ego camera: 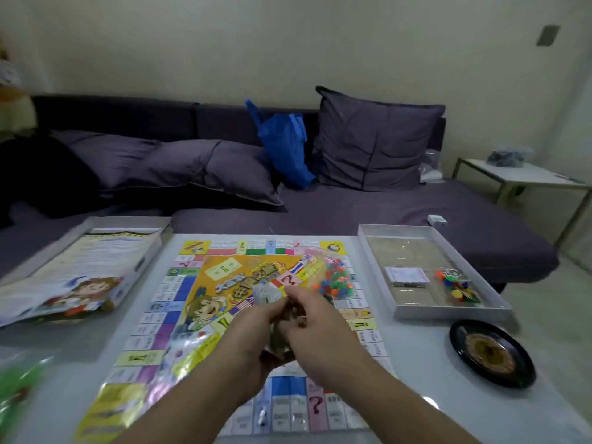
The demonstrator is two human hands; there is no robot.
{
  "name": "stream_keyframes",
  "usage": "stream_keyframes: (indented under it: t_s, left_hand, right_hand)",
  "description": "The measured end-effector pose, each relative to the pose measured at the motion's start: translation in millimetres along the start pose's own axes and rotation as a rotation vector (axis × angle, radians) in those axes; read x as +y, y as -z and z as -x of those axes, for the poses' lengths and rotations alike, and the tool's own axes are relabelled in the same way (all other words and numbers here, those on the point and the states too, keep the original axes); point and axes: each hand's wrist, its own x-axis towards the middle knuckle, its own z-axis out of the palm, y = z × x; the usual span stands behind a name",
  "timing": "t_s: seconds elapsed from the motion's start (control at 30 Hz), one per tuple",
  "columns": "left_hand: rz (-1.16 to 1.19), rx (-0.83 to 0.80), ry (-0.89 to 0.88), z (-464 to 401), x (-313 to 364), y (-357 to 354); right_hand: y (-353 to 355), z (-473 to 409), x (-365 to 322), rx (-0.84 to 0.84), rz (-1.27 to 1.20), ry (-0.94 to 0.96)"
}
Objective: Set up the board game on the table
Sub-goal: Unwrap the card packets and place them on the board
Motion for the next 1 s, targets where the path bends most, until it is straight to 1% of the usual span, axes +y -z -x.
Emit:
stream_keyframes:
  t_s: [0.07, 0.13, 0.23, 0.33, 0.5, 0.6, 0.7, 0.8, 0.9, 1.0]
  left_hand:
    - [0.029, 0.033, 0.021, 11.7, 10.8, 26.8]
    - [0.079, 0.023, 0.067, 21.5, 18.1, 51.4]
    - [0.032, -0.037, 0.114, 29.9, 14.9, 83.5]
    - [-0.054, -0.056, 0.138, 30.6, 3.7, 101.2]
    - [-0.07, -0.06, 0.169, 29.9, 6.9, 103.5]
    - [-0.106, -0.07, 0.133, 27.3, 10.7, 105.0]
    - [-0.095, -0.108, 0.1, 26.4, 15.8, 105.6]
    - [-0.056, -0.136, 0.107, 27.2, 18.4, 106.3]
    - [-0.056, -0.11, 0.115, 24.1, 15.1, 105.5]
    - [-0.06, -0.108, 0.119, 21.1, 13.3, 103.6]
  right_hand:
    - [-11.2, 1.6, -12.3, -0.121, 0.076, 0.083]
    - [-20.4, 4.5, -20.2, -0.255, 0.106, 0.114]
    - [-40.2, 6.4, -18.6, -0.329, 0.279, 0.163]
    - [-57.6, 7.1, -19.8, -0.34, 0.372, 0.196]
    - [-70.5, 2.5, -22.8, -0.301, 0.303, 0.179]
    - [-76.8, -4.1, -21.9, -0.312, 0.339, 0.21]
    - [-79.7, -9.7, -20.3, -0.294, 0.286, 0.198]
    - [-78.5, -11.6, -16.4, -0.305, 0.273, 0.228]
    - [-79.8, -12.0, -14.3, -0.35, 0.223, 0.222]
    - [-81.8, -12.2, -14.4, -0.35, 0.157, 0.182]
